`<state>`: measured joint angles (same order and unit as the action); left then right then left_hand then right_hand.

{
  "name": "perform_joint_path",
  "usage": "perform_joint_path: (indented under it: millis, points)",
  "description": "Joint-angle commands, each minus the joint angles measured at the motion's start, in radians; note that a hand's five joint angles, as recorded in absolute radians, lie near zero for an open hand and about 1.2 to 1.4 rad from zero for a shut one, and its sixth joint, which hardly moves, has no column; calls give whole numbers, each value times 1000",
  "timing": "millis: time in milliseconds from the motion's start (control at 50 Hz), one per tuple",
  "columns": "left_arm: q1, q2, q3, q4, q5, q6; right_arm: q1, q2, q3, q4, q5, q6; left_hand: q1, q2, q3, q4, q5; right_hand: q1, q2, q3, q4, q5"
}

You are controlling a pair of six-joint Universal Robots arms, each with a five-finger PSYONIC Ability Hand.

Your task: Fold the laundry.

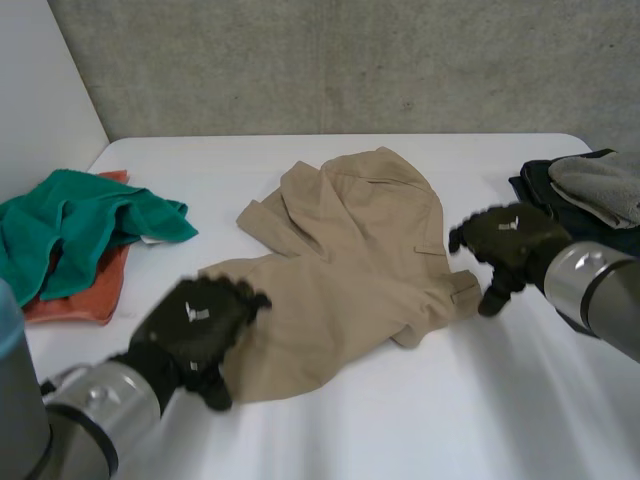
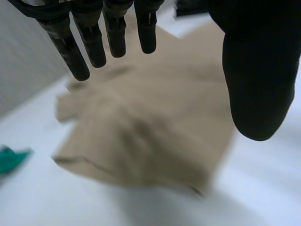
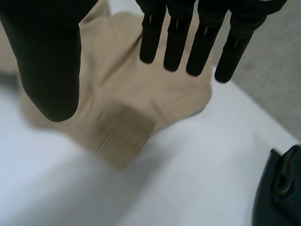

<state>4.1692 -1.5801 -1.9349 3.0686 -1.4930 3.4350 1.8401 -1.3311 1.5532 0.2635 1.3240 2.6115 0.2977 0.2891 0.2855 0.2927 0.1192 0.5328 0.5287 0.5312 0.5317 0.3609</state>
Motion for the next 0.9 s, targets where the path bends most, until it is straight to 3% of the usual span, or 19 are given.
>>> perform_joint_path:
  millis: [20, 240, 460, 740, 900]
  points:
    - [-6, -69, -55, 46, -6, 6, -30, 6, 111, 7, -26, -106, 65, 74, 78, 70, 69, 194, 198, 195, 195, 191]
    - [-20, -193, -36, 188, -21, 9, -30, 90, 212, -294, -60, -56, 80, 89, 92, 85, 84, -129, -125, -127, -128, -132]
    - [-38, -331, 36, 208, -99, 61, -1, 190, 186, -434, -83, -36, 80, 89, 92, 85, 84, -121, -116, -119, -119, -123]
    - [-47, -442, 131, 277, -138, 82, 24, 309, 94, -507, -82, -18, 321, 329, 333, 326, 325, -88, -84, -87, -87, -91]
    - [-30, -465, 162, 292, -141, 90, 27, 363, 45, -530, -72, -22, 758, 766, 770, 763, 762, -41, -37, -40, -40, -44]
